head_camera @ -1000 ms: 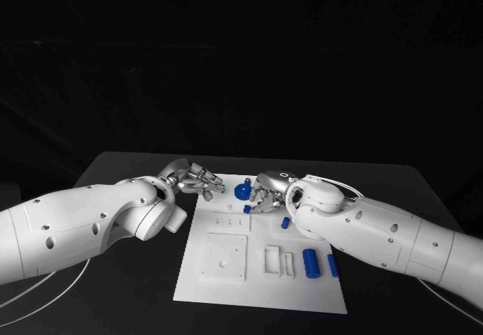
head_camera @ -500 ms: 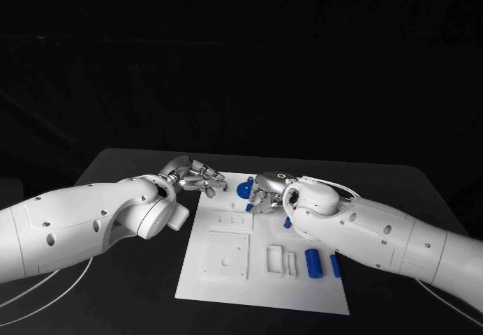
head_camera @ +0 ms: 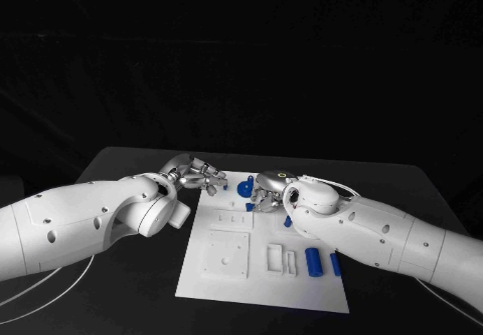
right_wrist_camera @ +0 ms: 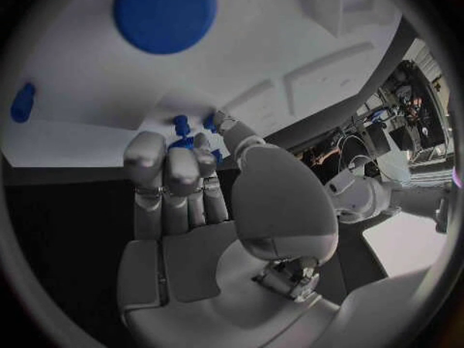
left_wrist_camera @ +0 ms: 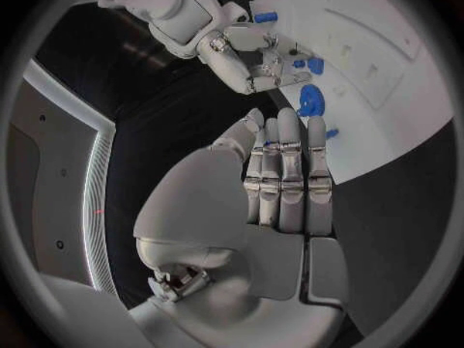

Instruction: Assemble the parts on the task board

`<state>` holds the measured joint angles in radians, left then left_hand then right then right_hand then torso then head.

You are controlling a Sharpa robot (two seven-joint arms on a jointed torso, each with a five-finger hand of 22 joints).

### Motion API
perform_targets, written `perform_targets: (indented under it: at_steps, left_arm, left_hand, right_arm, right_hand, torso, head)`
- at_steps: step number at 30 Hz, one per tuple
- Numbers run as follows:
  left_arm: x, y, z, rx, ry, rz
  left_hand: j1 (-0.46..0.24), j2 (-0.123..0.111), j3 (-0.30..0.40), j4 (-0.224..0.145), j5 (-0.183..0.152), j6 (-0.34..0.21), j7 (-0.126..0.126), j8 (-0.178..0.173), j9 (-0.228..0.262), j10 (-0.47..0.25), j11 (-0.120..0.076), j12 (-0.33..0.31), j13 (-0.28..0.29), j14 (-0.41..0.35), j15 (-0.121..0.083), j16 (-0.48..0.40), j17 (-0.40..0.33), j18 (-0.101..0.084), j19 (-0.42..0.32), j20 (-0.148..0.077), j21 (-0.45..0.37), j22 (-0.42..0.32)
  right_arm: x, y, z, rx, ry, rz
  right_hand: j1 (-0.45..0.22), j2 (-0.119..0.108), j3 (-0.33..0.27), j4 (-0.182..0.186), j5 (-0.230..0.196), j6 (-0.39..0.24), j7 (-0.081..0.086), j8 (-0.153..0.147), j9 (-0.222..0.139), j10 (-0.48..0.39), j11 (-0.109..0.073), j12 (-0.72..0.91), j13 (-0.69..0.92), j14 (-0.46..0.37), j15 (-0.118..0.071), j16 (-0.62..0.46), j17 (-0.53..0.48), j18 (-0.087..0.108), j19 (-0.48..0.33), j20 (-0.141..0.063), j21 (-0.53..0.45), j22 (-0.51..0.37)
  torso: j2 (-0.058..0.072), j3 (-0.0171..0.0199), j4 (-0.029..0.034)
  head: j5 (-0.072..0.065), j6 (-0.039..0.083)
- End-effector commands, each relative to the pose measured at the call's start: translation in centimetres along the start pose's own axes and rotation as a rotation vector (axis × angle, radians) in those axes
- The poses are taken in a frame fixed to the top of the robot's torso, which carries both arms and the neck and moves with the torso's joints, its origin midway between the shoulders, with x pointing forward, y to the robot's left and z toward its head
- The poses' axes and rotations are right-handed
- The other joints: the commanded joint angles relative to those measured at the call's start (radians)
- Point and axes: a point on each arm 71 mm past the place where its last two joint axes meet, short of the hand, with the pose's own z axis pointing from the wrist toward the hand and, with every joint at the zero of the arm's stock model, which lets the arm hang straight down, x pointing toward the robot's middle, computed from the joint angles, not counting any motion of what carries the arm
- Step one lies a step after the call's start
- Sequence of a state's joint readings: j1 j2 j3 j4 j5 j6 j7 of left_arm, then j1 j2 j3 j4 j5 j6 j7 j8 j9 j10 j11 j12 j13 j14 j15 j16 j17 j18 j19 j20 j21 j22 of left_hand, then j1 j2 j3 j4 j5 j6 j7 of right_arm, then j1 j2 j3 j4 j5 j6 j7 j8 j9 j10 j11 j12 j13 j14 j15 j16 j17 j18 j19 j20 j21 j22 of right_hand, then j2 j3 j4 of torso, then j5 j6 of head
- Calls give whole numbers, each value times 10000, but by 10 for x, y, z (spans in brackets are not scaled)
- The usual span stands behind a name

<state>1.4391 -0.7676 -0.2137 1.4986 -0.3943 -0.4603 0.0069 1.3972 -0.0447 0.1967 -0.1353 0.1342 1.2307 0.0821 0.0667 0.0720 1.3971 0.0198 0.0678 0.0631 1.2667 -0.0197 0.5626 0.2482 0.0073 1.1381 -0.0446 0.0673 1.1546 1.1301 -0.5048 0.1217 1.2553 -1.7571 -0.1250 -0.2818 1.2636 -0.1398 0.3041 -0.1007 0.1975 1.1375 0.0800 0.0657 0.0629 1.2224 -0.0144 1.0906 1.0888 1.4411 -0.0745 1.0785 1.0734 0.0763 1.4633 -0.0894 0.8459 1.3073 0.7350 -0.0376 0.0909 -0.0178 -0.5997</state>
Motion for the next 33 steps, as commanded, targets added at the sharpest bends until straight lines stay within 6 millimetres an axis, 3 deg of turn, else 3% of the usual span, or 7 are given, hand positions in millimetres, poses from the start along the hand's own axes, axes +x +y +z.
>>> perform_targets:
  at_steps: [1,18,27,33]
  left_arm:
    - [1,-3,0,134,22,-145]
    - [2,-2,0,87,104,-182]
    - [3,-3,0,86,136,-206]
    - [3,-3,1,73,126,-221]
  left_hand:
    - [-36,95,7,-11,47,-72,14,7,-12,-31,-11,-36,1,81,5,-53,18,183,-12,45,-2,-19]
    - [-5,96,13,-14,42,-120,32,2,-14,-49,-2,-38,0,82,8,-88,58,184,-16,46,6,-48]
    - [8,102,14,-17,35,-140,38,4,-14,-58,1,-37,1,86,9,-102,76,186,-19,47,7,-46]
    - [-6,105,10,1,29,-206,53,-3,-19,-74,11,-39,0,83,15,-116,87,186,-22,53,4,-53]
  right_arm:
    - [0,1,1,3,10,-202]
    - [10,4,0,-304,536,-250]
    - [13,5,1,-379,660,-266]
    - [14,4,1,-364,671,-283]
  right_hand:
    - [-67,40,96,-2,-79,102,5,-41,-7,72,-2,-18,21,71,-15,18,10,11,159,-59,30,1007]
    - [-69,4,30,-91,-57,-9,25,-47,-12,52,10,-32,31,52,-4,2,19,16,139,-48,10,1003]
    - [-76,54,223,-253,-76,-207,-20,-46,-12,43,-87,-45,38,49,-67,-5,23,-6,133,-95,31,1008]
    - [-138,-9,137,-264,155,-295,2,-42,-10,36,-73,-71,24,49,-65,-17,21,-13,131,-105,32,1006]
  torso:
    - [-6,-6,5]
    - [-4,-21,-4]
    - [0,-25,3]
    - [3,-39,-13]
  head:
    - [6,-15]
    - [44,-32]
    - [68,-57]
    - [86,-52]
